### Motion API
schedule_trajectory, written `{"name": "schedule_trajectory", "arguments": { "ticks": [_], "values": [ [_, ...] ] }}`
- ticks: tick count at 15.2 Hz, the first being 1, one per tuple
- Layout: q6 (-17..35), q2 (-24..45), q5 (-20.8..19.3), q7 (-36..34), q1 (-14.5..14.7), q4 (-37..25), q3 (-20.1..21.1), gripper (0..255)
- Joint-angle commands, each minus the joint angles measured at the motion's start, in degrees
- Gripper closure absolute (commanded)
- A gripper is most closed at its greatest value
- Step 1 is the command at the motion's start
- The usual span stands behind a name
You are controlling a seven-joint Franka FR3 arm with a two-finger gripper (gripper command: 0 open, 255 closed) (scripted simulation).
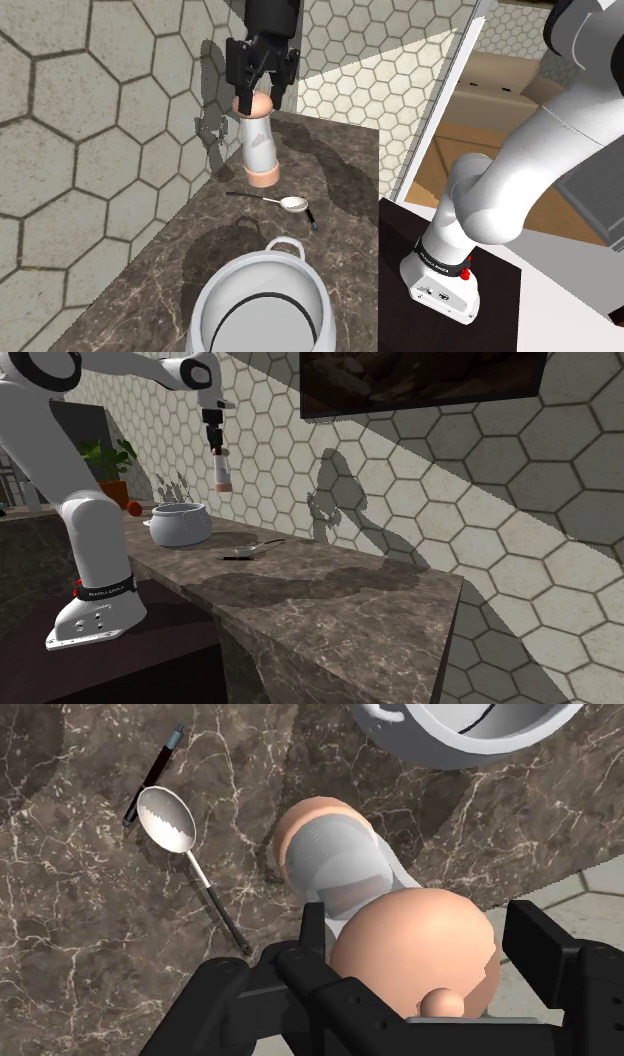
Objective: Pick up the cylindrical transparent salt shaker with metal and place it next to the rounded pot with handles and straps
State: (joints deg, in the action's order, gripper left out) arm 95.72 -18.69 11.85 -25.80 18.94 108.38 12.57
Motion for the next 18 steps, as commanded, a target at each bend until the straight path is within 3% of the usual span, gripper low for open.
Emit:
{"name": "schedule_trajectory", "arguments": {
  "ticks": [1, 10, 18],
  "values": [
    [0.21, 0.78, 0.17, -3.03, 0.9, -1.13, 2.02, 255],
    [2.39, 8.14, -1.64, -16.69, 4.87, -8.28, 11.5, 255],
    [2.64, 20.03, -8.6, -30.36, 9.93, -19.99, 19.56, 255]
  ]
}}
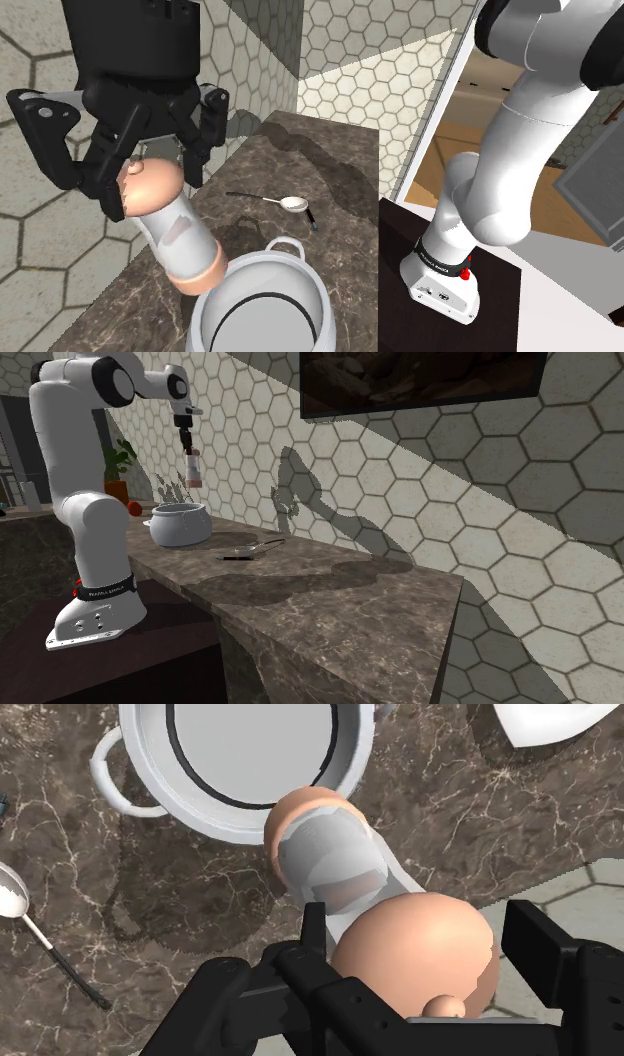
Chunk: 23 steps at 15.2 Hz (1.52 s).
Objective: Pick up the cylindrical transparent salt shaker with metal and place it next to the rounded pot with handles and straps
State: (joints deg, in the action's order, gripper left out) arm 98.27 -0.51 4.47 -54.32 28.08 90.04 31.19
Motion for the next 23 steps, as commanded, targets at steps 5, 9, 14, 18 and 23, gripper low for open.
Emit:
{"name": "schedule_trajectory", "arguments": {
  "ticks": [5, 9, 14, 18, 23],
  "values": [
    [-2.0, 12.25, -8.7, -10.65, 6.94, -12.73, 4.32, 255],
    [-5.92, 22.29, -15.69, -16.66, 14.66, -25.26, 5.16, 255],
    [-12.08, 34.19, -22.41, -20.18, 25.4, -42.93, 3.54, 255],
    [-6.73, 31.23, -20.91, -20.51, 22.37, -34.37, 4.2, 255],
    [-1.33, 29.02, -19.79, -20.69, 19.95, -26.63, 4.6, 255]
  ]
}}
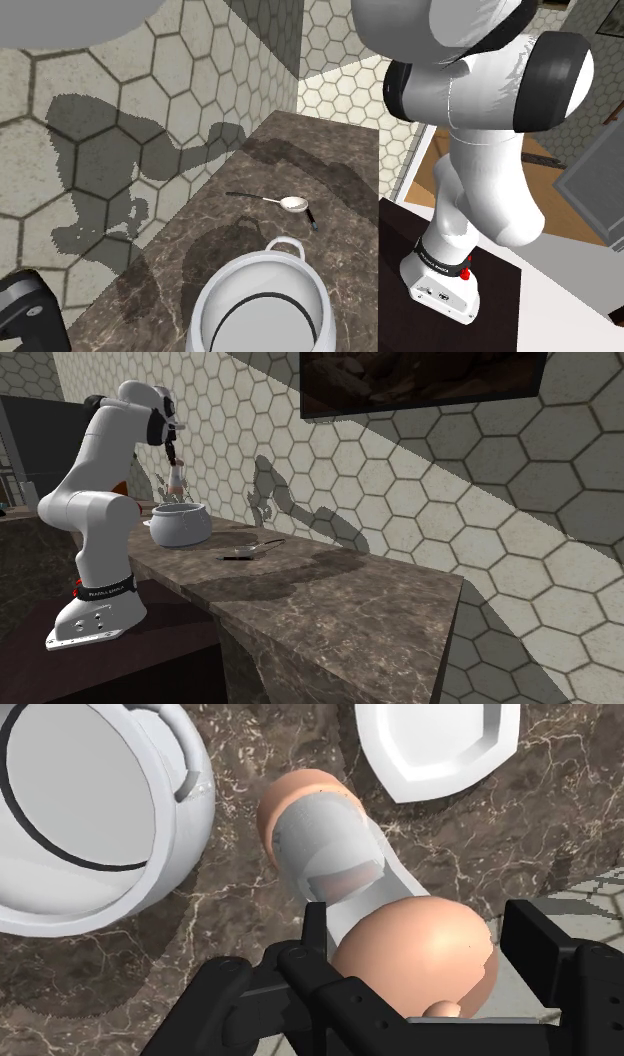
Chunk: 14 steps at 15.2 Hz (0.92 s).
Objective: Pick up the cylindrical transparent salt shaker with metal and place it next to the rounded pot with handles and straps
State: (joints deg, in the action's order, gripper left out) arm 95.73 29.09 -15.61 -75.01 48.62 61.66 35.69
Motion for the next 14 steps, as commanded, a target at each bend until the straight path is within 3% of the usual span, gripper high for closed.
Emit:
{"name": "schedule_trajectory", "arguments": {
  "ticks": [1, 14],
  "values": [
    [2.2, -0.9, 0.45, -0.03, -0.96, 3.07, 0.14, 255],
    [13.39, -2.78, 1.19, -0.44, -3.93, 16.31, 0.18, 255]
  ]
}}
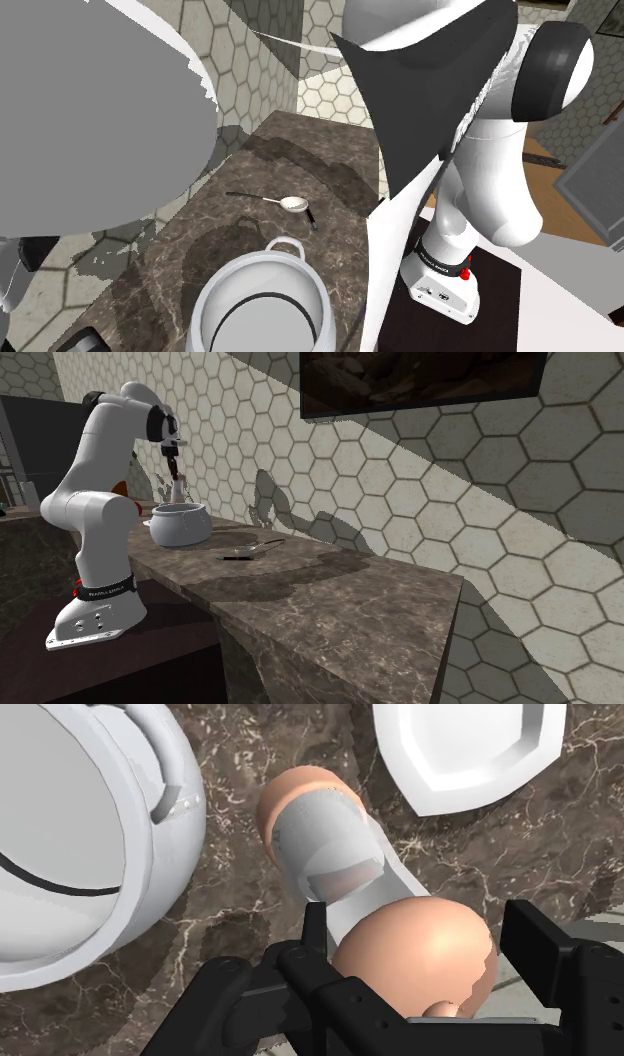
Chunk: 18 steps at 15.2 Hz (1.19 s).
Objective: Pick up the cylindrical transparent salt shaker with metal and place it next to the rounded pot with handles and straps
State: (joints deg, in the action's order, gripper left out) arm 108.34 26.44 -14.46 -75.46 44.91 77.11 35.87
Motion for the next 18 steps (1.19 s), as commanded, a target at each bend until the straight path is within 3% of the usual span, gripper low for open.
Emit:
{"name": "schedule_trajectory", "arguments": {
  "ticks": [1, 18],
  "values": [
    [1.55, -0.14, 0.01, -0.03, -0.34, 1.66, -0.04, 255],
    [13.49, 1.95, -1.87, -1.4, -1.07, 11.99, -1.22, 255]
  ]
}}
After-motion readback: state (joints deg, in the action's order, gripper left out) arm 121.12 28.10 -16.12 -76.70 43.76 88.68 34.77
